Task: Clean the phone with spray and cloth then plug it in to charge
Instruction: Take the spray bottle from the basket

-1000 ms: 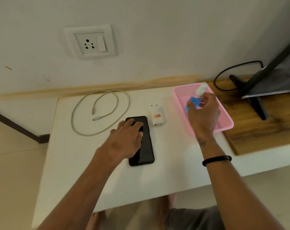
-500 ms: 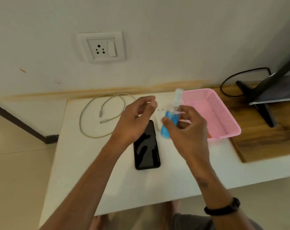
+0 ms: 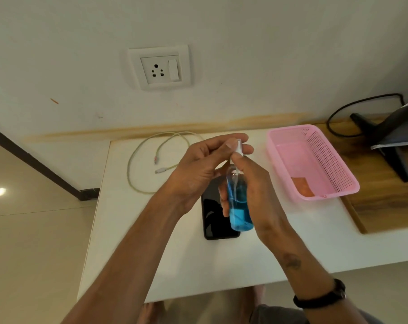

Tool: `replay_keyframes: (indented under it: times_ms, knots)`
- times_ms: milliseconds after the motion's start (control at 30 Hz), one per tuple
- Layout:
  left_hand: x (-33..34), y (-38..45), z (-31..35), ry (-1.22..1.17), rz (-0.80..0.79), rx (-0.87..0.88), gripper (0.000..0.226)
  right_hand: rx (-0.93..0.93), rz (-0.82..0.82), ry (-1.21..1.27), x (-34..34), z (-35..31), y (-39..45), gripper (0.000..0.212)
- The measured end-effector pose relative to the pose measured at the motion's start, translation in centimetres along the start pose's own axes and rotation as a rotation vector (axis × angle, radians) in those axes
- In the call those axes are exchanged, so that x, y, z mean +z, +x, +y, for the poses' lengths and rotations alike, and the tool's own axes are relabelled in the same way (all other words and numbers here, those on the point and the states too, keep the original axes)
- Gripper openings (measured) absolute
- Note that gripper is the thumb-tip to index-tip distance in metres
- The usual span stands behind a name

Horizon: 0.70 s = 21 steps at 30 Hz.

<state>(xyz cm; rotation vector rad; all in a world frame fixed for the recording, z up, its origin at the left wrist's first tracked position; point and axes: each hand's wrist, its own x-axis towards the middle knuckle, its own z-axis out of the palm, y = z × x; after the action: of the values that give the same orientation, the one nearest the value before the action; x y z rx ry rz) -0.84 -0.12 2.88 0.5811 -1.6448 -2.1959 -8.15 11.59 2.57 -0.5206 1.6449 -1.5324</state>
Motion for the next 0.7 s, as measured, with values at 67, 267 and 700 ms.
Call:
replay_keyframes:
  times_ms: [67, 267, 700]
  knots:
    - [0.1, 0.1, -0.2, 0.001, 0.037, 0.009, 0.025, -0.087, 0.016, -0.068, -0.1, 0.2, -0.1, 0.048]
    - [-0.3, 0.2, -0.2, -0.033, 0.109, 0.051, 0.025, -0.35, 0.002, -0.276, -0.2, 0.2, 0.1, 0.027]
    - [0.6, 0.0, -0.5, -0.077, 0.33, 0.126, 0.023, -0.349, 0.017, -0.507, -1.1, 0.4, 0.9, 0.04]
